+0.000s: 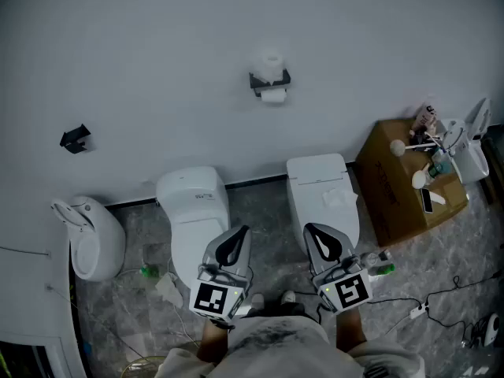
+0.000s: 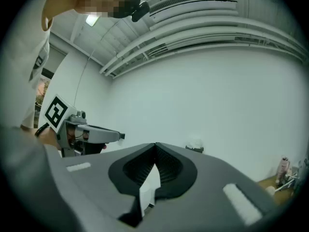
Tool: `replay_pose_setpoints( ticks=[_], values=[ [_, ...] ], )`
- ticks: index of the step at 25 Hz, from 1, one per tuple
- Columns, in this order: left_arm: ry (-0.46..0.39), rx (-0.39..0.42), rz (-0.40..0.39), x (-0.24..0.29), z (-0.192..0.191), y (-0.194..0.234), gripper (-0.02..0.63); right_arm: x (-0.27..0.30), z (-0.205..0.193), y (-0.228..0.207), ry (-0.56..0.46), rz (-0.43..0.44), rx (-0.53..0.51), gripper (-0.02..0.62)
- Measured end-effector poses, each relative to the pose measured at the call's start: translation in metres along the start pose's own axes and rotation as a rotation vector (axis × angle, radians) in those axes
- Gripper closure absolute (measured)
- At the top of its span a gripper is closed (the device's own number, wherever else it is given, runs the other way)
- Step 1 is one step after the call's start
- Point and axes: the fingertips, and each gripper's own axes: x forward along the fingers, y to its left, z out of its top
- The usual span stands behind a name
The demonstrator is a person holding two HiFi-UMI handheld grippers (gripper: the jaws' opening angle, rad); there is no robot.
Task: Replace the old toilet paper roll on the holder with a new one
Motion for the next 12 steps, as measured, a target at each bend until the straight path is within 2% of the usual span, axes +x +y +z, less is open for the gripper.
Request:
replay_pose_setpoints(
  ticks=[6, 12],
  values=[
    [0.005, 0.003, 0.004, -0.008, -0.003, 0.0, 0.603, 0.0, -0.007, 0.009, -0.002, -0.029, 0.022, 0.594],
    [0.008, 0.015, 0.022, 0.011, -0.008, -0.011, 0.603, -0.002, -0.012, -0.01, -0.014, -0.022, 0.011, 0.594]
  ],
)
